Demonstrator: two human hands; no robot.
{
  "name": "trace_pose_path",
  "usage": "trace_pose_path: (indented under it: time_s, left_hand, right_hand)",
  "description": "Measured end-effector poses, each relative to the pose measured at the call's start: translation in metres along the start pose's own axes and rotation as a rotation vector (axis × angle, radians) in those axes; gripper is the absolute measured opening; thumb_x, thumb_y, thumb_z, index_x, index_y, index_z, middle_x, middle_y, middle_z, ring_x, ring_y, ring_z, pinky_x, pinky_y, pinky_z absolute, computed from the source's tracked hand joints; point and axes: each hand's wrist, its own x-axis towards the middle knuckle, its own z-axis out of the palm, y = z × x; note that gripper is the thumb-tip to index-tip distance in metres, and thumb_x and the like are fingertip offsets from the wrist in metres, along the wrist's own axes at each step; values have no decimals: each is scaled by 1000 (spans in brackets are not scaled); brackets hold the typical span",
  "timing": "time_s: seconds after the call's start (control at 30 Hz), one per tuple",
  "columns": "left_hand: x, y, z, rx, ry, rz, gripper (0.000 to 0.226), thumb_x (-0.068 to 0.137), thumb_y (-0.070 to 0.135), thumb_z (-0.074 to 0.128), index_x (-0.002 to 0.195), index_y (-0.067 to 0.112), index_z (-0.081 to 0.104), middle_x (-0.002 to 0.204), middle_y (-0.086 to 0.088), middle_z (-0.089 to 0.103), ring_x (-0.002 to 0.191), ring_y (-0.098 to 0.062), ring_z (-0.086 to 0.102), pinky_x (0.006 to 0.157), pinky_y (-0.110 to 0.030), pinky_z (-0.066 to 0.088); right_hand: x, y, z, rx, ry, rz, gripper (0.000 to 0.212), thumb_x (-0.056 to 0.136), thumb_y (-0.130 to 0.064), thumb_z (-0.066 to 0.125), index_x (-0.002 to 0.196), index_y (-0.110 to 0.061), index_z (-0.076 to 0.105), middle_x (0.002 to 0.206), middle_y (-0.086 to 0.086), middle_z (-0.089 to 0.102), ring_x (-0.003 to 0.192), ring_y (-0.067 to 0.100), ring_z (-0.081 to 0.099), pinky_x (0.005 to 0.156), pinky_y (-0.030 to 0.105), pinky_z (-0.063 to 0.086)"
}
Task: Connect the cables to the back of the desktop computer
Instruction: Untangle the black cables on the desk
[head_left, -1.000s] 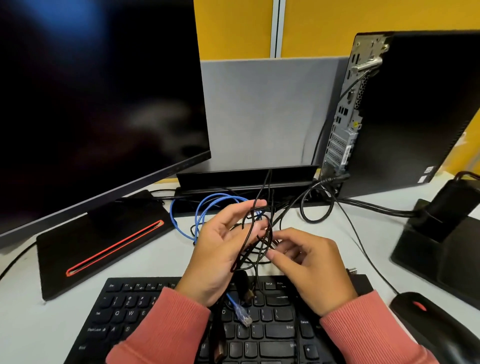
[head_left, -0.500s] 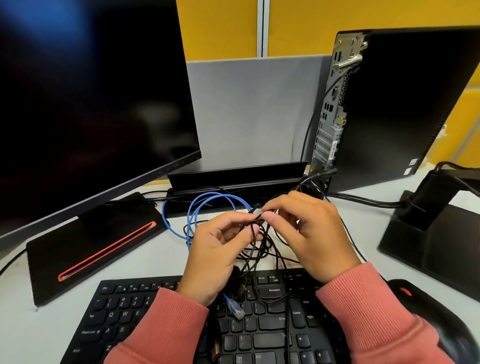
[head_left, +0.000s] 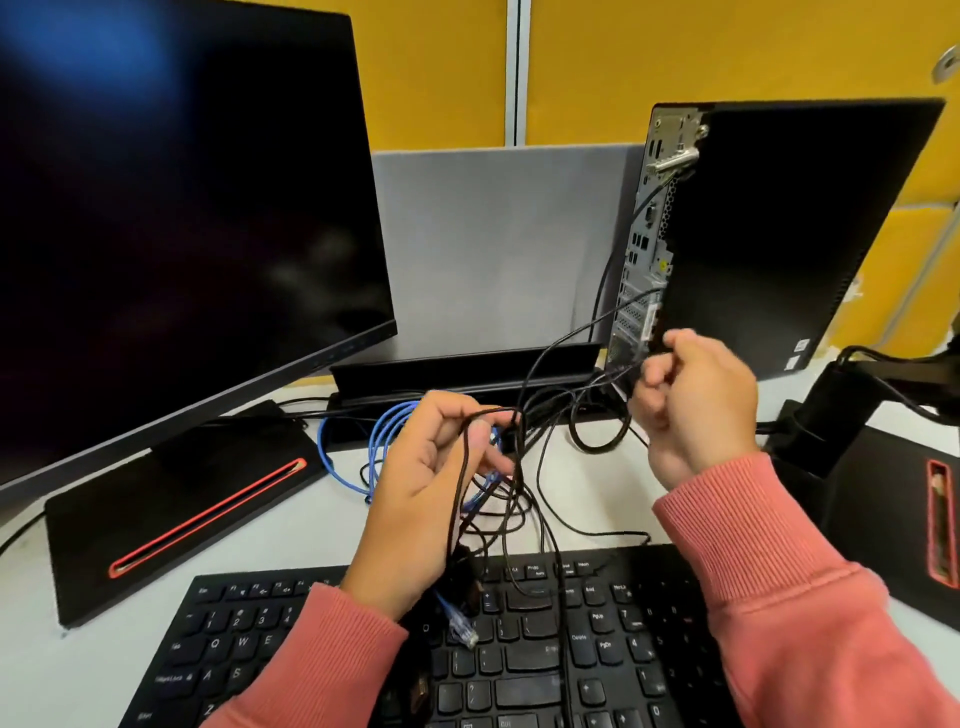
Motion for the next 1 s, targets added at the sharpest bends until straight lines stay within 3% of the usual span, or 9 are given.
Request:
trace_pose_path:
  time_s: [0.13, 0.23, 0.37, 0.43, 0.53, 0.63, 0.73, 0.87, 1.0]
  left_hand:
    - [6, 12, -6, 103, -13, 64, 8, 105, 11, 54, 104, 11, 62, 98, -2, 74, 75, -13, 61, 76, -22, 52]
    - [9, 20, -6, 169, -39, 80, 12, 105, 10, 54, 102, 15, 65, 94, -1, 75, 84, -8, 65, 80, -22, 51]
    - [10, 34, 0, 245, -107, 114, 21, 104, 4, 54, 99, 19, 67, 89, 1, 73, 82, -10, 65, 79, -32, 52]
    - [12, 39, 2, 295, -141, 133, 20, 104, 4, 55, 100, 19, 68, 89, 0, 72, 82, -16, 65, 79, -38, 54]
    - [15, 47, -1, 384, -175, 168, 16, 104, 13, 56, 101, 23, 69, 89, 1, 71, 84, -22, 67, 80, -47, 56]
    - [13, 53, -10, 397, -168, 182, 16, 105, 19, 55, 104, 26, 70, 93, 1, 72, 89, -27, 68, 83, -54, 55]
    - [12, 52, -21, 476, -89, 252, 22, 104, 10, 55, 106, 26, 70, 100, 6, 70, 94, -21, 69, 86, -47, 56]
    - [10, 55, -31, 593, 42, 383, 33, 101, -6, 55, 104, 21, 73, 112, 12, 67, 107, -9, 65, 91, -14, 48]
    - [8, 54, -34, 653, 80, 417, 35, 101, -4, 54, 101, 23, 77, 123, 13, 64, 113, -12, 66, 95, -22, 53]
  right_hand:
    - [-2, 7, -19, -620, -122, -34, 11, 98, -14, 57, 106, -18, 64, 54, -2, 56, 49, 14, 46, 49, 27, 37]
    - [-22, -9, -12, -846, -148, -296, 58, 95, -9, 63, 144, -32, 43, 86, 1, 63, 76, 13, 59, 82, 32, 51]
    - [-50, -44, 12, -985, -513, -720, 92, 89, 7, 58, 153, -51, 26, 127, -15, 42, 68, 12, 53, 74, 26, 50]
    - [-54, -47, 21, -1116, -781, -815, 89, 88, 10, 53, 151, -50, 35, 128, -19, 41, 73, 6, 54, 78, 22, 48]
    - [-53, -48, 26, -1217, -897, -852, 60, 91, 7, 51, 129, -37, 66, 115, -13, 52, 90, -2, 52, 81, 16, 42]
    - [-52, -57, 25, -1253, -795, -846, 11, 94, -18, 66, 91, -21, 76, 84, -3, 55, 76, 9, 53, 68, 26, 39]
    - [-43, -65, 23, -1019, -518, -694, 37, 97, -31, 64, 68, -10, 69, 61, -1, 56, 58, 7, 50, 61, 25, 40]
    - [-29, -70, 21, -777, -279, -357, 38, 100, -31, 56, 73, -14, 75, 67, 0, 65, 61, 15, 57, 59, 29, 44]
    - [-19, -66, 15, -629, -216, -118, 34, 100, -23, 52, 82, -4, 74, 78, 11, 70, 62, 21, 61, 57, 32, 50]
